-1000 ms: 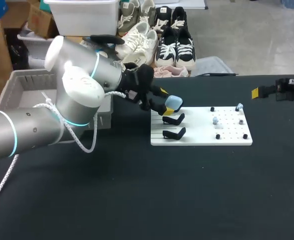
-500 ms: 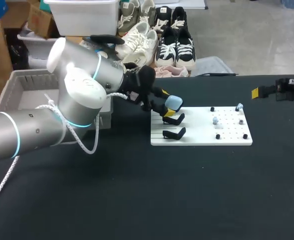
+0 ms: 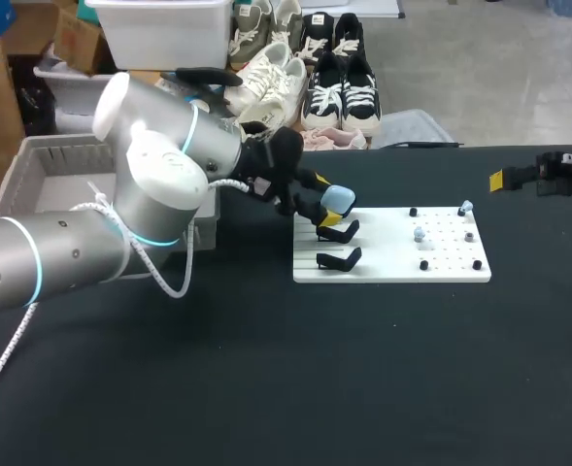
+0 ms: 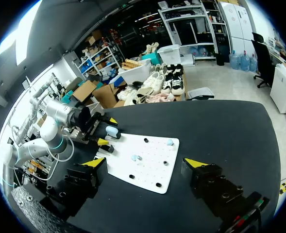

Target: Pick up each earbud case from the left stands, insert the matching earbuds, close the lid, and place the case in the box.

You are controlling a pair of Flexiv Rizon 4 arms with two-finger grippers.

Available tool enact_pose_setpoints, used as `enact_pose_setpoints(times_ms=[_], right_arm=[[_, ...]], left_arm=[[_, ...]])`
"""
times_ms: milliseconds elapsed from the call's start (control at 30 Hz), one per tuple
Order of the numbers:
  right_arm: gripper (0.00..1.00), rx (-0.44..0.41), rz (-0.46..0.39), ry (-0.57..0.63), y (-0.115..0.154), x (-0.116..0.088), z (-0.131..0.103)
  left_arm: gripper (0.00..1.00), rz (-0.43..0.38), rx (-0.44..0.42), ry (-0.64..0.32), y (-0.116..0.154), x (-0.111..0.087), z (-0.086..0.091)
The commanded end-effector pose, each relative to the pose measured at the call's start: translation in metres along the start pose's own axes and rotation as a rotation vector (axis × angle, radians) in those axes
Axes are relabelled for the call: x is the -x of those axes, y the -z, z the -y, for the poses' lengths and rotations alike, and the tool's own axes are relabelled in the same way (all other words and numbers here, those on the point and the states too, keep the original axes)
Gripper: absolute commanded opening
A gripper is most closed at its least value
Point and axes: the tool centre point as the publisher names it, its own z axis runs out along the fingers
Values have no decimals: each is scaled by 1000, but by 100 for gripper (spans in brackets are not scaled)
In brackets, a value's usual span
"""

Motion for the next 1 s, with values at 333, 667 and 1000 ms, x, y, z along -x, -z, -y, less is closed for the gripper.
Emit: enact_pose_setpoints(times_ms=[333,667,1000], right_arm=[[100,6,-2,2,0,0,2],[100,6,-2,2,0,0,2],[100,6,-2,2,0,0,2]], left_arm=[[92,-5,-11,8,-3,-1,-3],[73,1,-11,8,-5,1,-4],[48,3,-13,7,-5,2,-4]])
